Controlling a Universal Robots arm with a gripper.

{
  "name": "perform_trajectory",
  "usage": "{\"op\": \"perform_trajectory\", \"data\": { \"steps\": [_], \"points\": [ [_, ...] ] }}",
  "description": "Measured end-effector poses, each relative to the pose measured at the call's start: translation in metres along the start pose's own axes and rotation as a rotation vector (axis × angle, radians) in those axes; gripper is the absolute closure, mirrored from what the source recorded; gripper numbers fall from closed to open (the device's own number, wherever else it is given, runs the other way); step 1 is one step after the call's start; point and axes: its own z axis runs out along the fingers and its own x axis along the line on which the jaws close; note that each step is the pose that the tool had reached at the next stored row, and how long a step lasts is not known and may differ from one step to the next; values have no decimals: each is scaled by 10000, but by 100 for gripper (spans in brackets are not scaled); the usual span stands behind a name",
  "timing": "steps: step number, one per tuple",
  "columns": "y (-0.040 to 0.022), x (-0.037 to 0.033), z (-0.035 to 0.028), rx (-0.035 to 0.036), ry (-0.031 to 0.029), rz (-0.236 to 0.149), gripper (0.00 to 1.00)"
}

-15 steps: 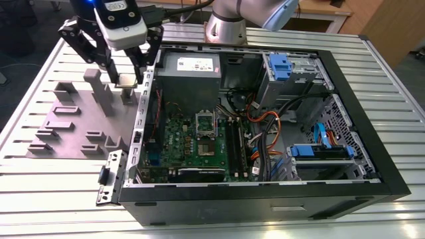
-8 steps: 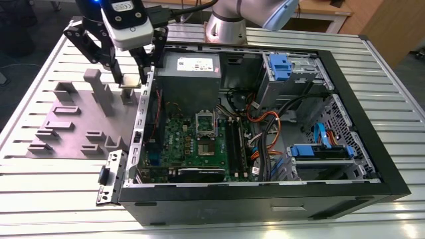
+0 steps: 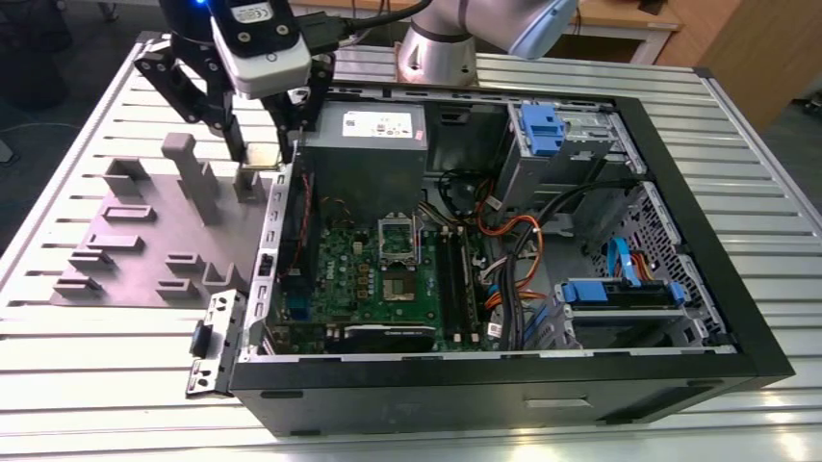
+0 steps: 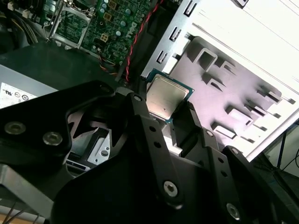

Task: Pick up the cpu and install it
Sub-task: 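Pick up the cpu and move it towards the insertion slot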

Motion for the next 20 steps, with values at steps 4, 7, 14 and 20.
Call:
{"op": "perform_trajectory", "data": {
  "steps": [4,7,14,20],
  "points": [
    [-3,-48,1,-1,-1,1,53],
    [-18,-67,0,0,0,2,53],
    [-44,-78,2,2,3,328,53],
    [-45,-95,5,3,4,560,53]
  ]
}}
